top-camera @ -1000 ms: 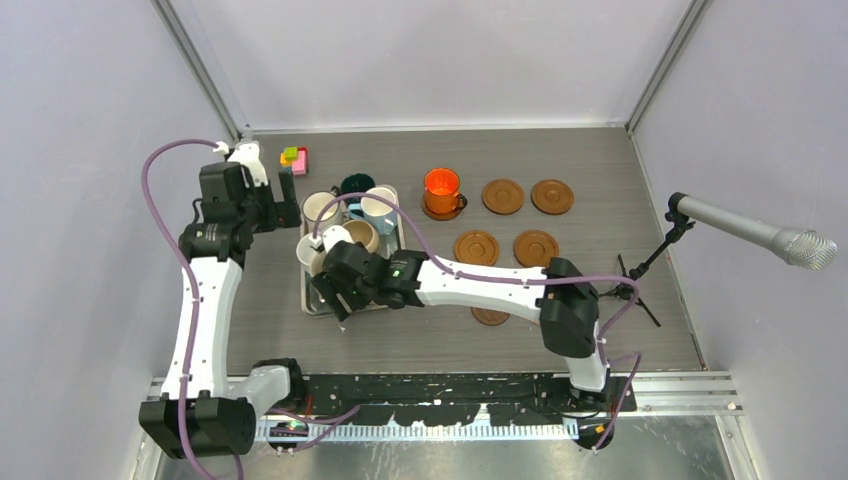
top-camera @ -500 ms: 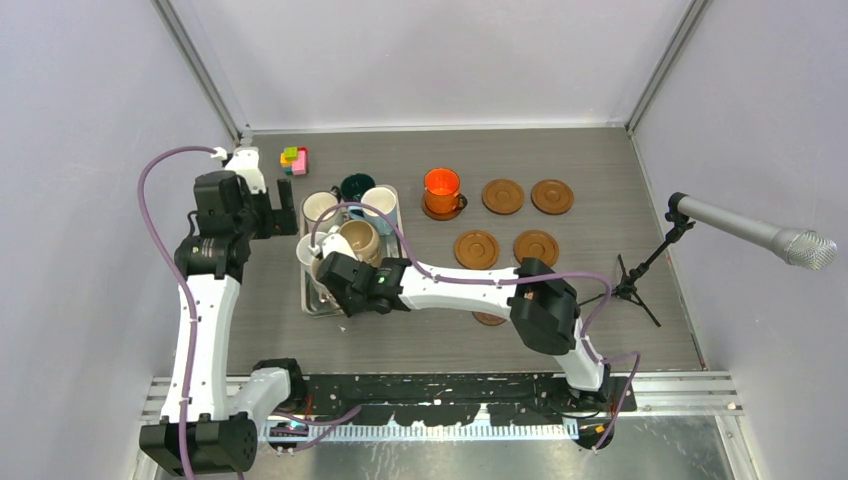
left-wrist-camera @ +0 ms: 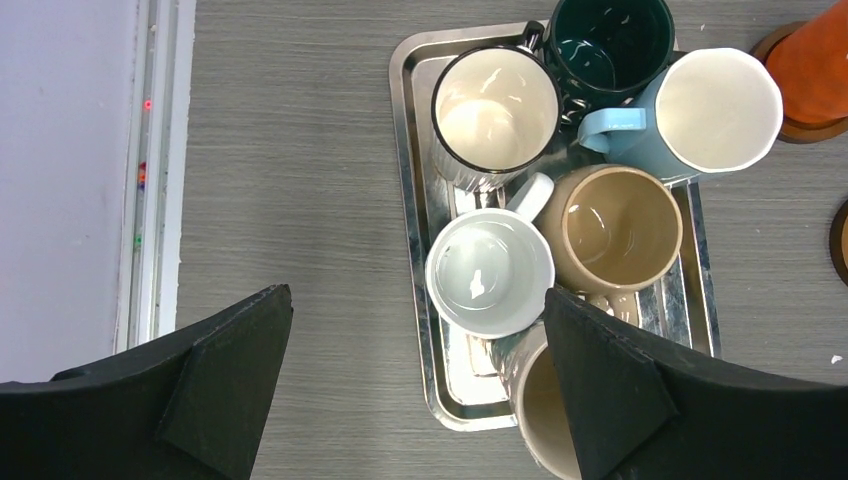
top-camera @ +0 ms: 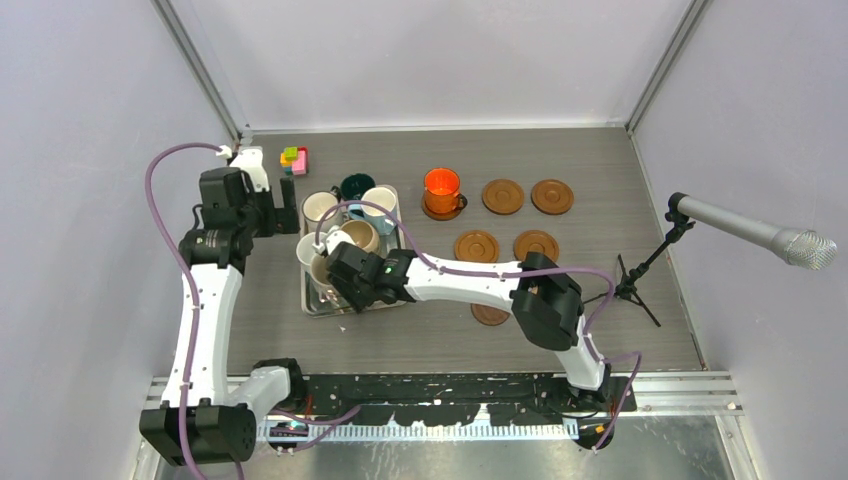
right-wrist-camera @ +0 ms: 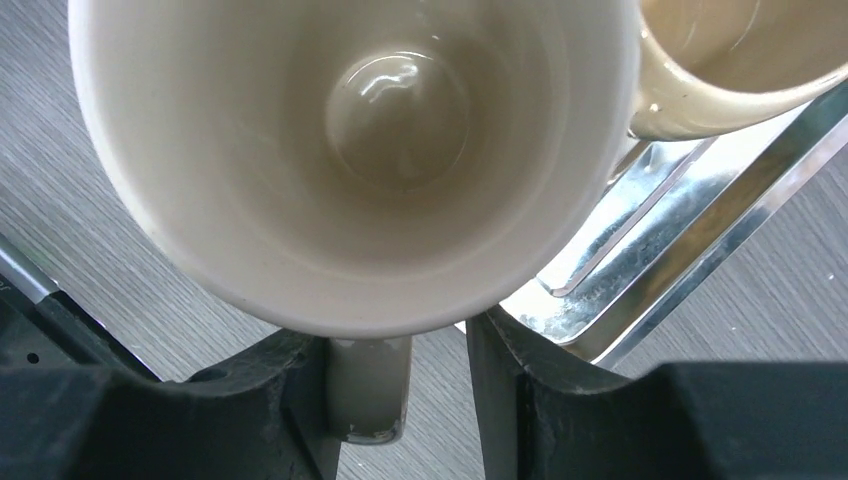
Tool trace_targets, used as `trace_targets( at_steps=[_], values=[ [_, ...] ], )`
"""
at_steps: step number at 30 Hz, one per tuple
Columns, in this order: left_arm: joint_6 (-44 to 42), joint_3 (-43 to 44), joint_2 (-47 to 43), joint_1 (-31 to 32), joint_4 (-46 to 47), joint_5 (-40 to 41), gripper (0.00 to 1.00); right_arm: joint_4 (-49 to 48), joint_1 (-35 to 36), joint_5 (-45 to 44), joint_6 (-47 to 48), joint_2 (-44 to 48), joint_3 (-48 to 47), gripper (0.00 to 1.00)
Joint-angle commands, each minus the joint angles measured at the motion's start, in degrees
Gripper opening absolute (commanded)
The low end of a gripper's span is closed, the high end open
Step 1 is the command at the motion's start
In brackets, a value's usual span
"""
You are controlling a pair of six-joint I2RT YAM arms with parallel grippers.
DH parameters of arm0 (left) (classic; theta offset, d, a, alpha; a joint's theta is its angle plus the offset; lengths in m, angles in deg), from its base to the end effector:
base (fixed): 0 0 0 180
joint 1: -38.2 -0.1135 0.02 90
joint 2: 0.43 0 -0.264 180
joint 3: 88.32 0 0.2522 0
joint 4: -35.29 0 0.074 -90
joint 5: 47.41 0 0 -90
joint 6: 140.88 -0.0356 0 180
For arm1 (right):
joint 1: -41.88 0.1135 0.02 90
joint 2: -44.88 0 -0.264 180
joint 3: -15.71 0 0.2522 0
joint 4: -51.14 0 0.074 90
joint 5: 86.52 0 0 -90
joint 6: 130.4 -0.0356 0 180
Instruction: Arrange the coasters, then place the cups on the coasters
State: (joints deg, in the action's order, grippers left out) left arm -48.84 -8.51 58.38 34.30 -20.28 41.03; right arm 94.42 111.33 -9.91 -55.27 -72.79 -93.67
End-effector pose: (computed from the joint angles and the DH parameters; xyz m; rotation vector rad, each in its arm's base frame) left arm 0.2085 0.0132 0.3675 -0.0971 2.1718 -0.0111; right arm 0.1691 0.4275 0.2258 -1.0425 2.2411 0.3628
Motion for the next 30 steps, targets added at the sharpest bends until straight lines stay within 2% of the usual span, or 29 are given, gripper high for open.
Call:
trace_targets(
  at_steps=[1,7,12,16,20,30],
  values=[
    [-0.16,0.93,0.63,-0.50,2.66,-0.32,1.00,-3.09,-0.82,0.18,1.61,-0.36,-3.02,0.50],
    [-0.07,1.36,1.87,-0.65,2.55,-0.26,1.00,-3.72,-1.88,1.27,1.93,-1.53,-3.26,0.50],
    [-0.38,1.94,3.06,-0.65,2.76,-0.26,1.00,-5.55,-2.09,1.96,2.41,-0.24,-0.89,0.42],
    [-0.40,2.33,3.74,-0.60,2.92,-0.27,1.00,-7.02,-2.07,1.66,3.35,1.49,1.06,0.28],
    [-0.62,2.51,4.19,-0.59,2.88,-0.38,1.00,-10.21,-2.07,1.64,5.13,4.37,4.10,0.02],
    [-1.78,2.19,4.41,-0.61,2.83,-0.37,1.00,-19.20,-2.17,6.54,9.45,11.60,10.32,0.00]
  ],
)
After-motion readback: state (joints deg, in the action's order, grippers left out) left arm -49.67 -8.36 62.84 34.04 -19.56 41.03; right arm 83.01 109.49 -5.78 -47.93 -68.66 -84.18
